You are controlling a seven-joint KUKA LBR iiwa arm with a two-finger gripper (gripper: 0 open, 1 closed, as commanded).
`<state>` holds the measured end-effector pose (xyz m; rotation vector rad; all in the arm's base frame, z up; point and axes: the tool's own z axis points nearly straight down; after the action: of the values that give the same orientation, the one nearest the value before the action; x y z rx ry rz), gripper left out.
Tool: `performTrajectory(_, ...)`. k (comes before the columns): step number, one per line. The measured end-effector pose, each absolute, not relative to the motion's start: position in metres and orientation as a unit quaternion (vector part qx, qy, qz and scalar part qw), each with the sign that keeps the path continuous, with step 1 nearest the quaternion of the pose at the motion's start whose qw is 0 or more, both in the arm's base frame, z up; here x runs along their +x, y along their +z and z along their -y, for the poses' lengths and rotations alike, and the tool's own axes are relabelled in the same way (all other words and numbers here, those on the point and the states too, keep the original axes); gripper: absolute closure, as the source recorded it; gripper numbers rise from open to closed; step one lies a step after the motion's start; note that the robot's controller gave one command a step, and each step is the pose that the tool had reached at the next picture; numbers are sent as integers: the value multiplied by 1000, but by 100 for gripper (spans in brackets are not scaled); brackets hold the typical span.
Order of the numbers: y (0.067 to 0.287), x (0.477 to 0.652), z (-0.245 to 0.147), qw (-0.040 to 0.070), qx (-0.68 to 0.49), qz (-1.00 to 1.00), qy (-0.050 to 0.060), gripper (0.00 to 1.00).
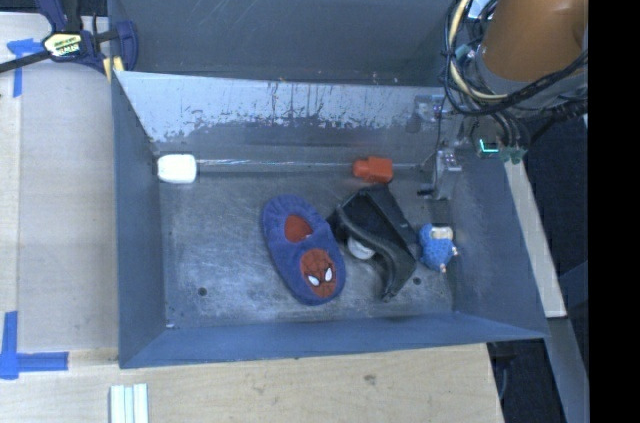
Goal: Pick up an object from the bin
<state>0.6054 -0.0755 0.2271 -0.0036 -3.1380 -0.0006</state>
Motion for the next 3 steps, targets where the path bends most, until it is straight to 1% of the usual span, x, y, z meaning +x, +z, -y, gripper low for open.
performTrajectory(1, 165, 599, 73, 1, 79, 997, -1, 0)
performTrajectory(2, 92, 601, 46, -9, 139, 990, 3, 0)
performTrajectory(3, 92, 603, 45, -14, 140, 990, 3, 100)
